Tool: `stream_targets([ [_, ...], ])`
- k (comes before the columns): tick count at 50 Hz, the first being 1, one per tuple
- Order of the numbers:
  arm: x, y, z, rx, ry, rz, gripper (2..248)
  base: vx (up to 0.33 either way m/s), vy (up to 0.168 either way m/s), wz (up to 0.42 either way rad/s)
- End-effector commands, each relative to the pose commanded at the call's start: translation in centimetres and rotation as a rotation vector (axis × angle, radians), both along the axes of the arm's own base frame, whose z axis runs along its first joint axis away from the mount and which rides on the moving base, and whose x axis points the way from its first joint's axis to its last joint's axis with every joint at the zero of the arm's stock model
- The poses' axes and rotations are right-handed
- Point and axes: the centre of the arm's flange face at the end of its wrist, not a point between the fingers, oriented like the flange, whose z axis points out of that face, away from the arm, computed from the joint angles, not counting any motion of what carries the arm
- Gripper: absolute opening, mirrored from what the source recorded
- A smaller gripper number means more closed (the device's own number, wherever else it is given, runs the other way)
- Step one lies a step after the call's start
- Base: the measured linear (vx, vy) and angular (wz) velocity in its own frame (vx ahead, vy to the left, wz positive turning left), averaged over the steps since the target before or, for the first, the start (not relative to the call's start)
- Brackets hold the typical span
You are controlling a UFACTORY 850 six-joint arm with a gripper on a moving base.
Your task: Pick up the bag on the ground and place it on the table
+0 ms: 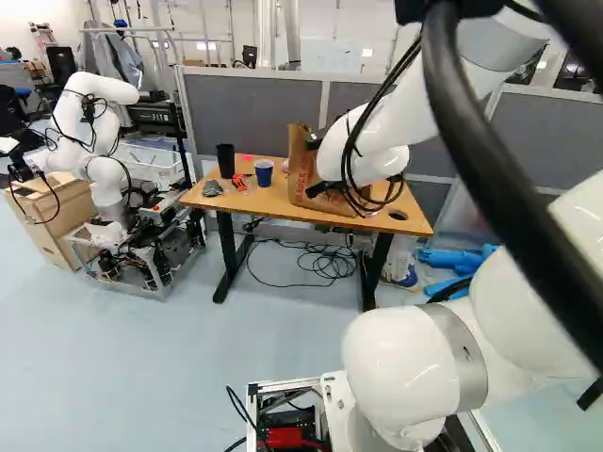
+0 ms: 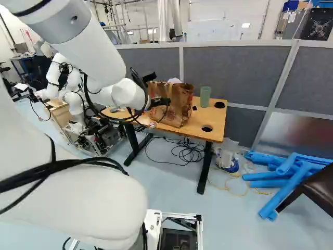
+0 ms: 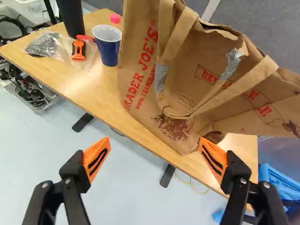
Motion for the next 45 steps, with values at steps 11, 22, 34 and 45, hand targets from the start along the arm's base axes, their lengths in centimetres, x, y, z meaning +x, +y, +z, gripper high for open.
stream_targets([
  [11,-1.5,0.1,-1.9,0.05,-0.06,-0.032,247,0.0,0.0,0.0],
  [22,-2.9,0.1,-3.5,0.094,-0.112,-0.057,247,0.0,0.0,0.0],
  [34,-4.3,0.2,-4.9,0.138,-0.161,-0.079,247,0.0,0.0,0.0],
  [45,-5.5,0.2,-5.9,0.173,-0.198,-0.094,247,0.0,0.0,0.0],
])
